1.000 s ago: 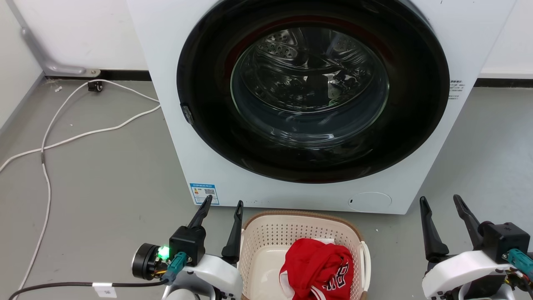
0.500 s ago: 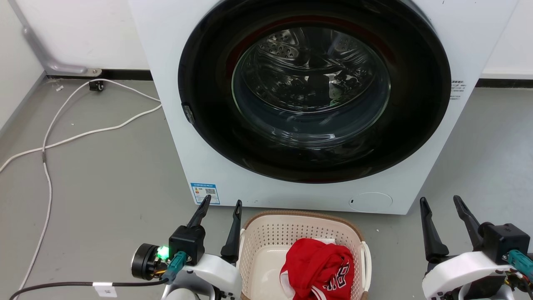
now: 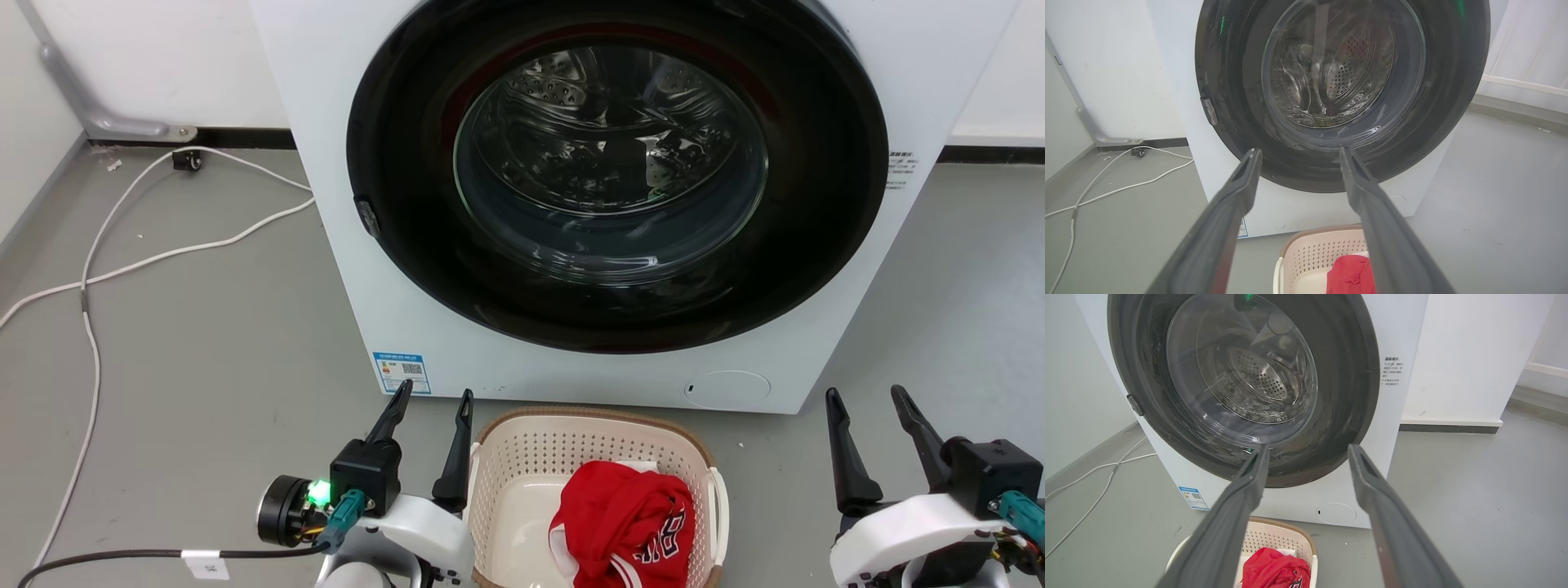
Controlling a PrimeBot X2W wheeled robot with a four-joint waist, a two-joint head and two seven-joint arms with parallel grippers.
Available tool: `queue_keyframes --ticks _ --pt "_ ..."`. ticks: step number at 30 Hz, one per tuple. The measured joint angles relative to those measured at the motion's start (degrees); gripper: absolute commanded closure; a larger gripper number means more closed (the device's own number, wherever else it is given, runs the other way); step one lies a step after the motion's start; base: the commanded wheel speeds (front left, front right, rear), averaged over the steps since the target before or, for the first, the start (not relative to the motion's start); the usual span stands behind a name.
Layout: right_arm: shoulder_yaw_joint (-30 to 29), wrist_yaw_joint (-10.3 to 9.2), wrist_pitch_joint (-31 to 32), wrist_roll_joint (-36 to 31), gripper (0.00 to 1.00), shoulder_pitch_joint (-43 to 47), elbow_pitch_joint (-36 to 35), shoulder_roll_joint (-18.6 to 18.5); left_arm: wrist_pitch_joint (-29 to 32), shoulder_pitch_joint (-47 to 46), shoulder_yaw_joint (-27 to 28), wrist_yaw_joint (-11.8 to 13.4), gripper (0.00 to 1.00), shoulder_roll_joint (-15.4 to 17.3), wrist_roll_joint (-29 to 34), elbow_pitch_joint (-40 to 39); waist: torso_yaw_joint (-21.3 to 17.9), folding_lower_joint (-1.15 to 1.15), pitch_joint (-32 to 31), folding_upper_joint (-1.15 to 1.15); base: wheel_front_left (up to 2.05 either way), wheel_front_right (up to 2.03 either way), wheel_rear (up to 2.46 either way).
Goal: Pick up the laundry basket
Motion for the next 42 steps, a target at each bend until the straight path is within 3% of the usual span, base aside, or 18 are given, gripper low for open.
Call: queue_keyframes --ticks 12,22,31,42 --pt "-3.2 0.00 0.4 0.5 0.00 -2.7 2.4 0.0 -0.1 -5.7 0.4 -0.5 0.00 -0.2 -0.7 2.8 -0.3 0.00 6.3 0.00 0.00 0.00 0.00" --pt "-2.6 0.00 -0.5 3.1 0.00 -11.1 12.9 -2.1 -0.1 -15.5 2.3 -3.0 0.00 0.3 -3.1 13.1 -1.6 0.01 18.3 0.00 0.00 0.00 0.00" --pt "2.6 0.00 -2.4 6.7 0.00 -22.4 26.1 -4.3 1.3 -25.1 3.5 -5.5 0.00 1.9 -5.7 23.5 -3.1 0.01 29.5 0.00 0.00 0.00 0.00" --pt "13.2 0.00 -1.9 13.8 0.00 -36.4 42.4 -5.3 5.3 -35.5 2.5 -7.8 0.00 4.7 -9.7 34.2 -4.9 0.01 40.4 0.00 0.00 0.00 0.00"
